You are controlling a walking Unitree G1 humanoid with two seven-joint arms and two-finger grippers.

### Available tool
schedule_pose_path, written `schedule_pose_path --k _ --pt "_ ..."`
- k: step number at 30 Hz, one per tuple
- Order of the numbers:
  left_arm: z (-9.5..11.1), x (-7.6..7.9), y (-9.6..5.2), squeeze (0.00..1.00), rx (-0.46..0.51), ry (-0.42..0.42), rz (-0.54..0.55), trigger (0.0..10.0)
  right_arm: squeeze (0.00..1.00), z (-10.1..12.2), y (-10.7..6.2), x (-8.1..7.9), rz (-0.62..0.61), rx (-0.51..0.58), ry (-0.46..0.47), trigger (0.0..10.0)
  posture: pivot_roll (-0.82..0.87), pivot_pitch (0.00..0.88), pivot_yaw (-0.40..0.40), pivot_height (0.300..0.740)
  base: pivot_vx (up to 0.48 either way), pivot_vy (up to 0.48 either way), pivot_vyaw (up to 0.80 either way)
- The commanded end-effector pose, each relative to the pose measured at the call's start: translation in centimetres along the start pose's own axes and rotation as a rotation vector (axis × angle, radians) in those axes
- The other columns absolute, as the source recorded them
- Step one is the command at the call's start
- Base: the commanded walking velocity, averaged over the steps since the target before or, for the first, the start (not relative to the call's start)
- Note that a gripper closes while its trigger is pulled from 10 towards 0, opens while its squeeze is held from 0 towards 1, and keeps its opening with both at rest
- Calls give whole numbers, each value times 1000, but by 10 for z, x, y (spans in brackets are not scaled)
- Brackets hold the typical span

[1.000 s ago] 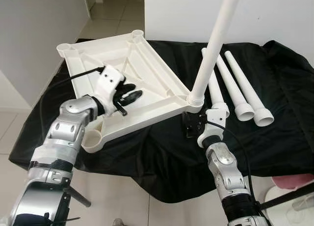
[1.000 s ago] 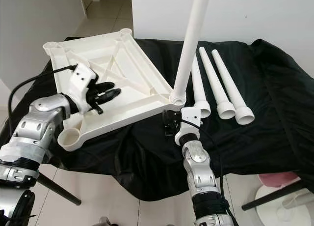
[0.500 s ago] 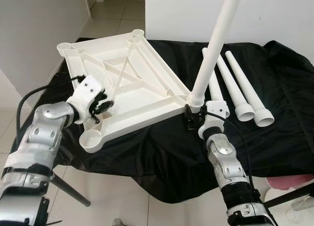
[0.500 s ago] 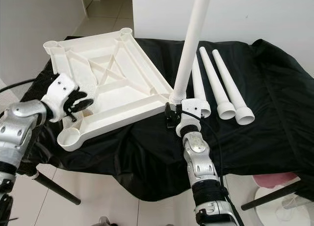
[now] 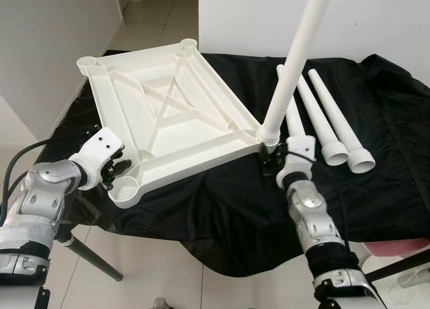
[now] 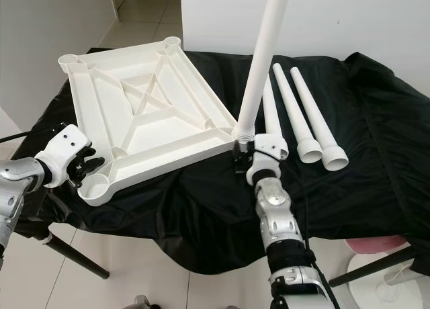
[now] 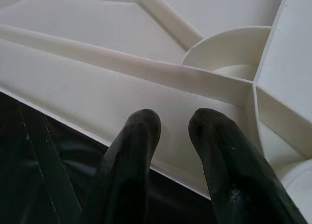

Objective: Building children table

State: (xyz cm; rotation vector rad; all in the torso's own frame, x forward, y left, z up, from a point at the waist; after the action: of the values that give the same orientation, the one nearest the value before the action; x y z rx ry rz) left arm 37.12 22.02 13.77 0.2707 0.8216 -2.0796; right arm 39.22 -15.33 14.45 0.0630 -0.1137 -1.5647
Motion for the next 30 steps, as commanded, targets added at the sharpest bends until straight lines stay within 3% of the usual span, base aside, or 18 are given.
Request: schedule_pose_path --k 1,9,18,22,23,25,26,28,29,30 --pt "-12 -25 -5 0 -38 -4 294 10000 0 -2 1 4 -14 -6 -1 10000 45 85 -19 740 0 0 0" --pt "-17 -17 -3 0 -55 4 277 10000 0 0 7 8 -21 -4 -3 10000 45 84 -25 740 0 0 0" --pt "-20 2 4 0 -61 24 213 10000 0 -2 20 11 -14 -26 1 10000 43 80 -23 740 0 0 0" --pt "-14 38 12 0 -31 61 45 10000 0 -1 36 6 22 -71 39 10000 45 79 -25 740 0 0 0" --pt "-14 38 12 0 -31 61 45 10000 0 -1 36 6 22 -71 39 10000 45 79 -25 740 0 0 0" --pt "-6 60 15 0 -7 74 -52 10000 0 1 40 0 47 -77 38 10000 51 75 -30 740 0 0 0" --pt "-6 60 15 0 -7 74 -52 10000 0 1 40 0 47 -77 38 10000 51 75 -30 740 0 0 0" --pt "7 85 18 0 38 65 -151 10000 0 4 43 -9 75 -74 40 10000 52 74 -31 740 0 0 0" --pt "7 85 18 0 38 65 -151 10000 0 4 43 -9 75 -74 40 10000 52 74 -31 740 0 0 0" --pt "15 97 19 0 64 57 -195 10000 0 6 44 -14 88 -69 42 10000 53 73 -33 740 0 0 0"
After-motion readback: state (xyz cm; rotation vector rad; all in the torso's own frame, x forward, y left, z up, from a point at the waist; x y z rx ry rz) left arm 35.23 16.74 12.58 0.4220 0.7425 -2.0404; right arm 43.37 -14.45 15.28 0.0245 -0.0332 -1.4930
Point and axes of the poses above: a point about 5 cm out from each wrist's last joint towards the gripper, its own y axis pointing out of the wrist towards the gripper, its own z axis along the axis of the wrist's last joint, x = y × z, the point moved 5 cm from there along y, pointing out of the wrist towards the gripper, and after that the axes turned 1 degree about y, right-handed, at the moved point
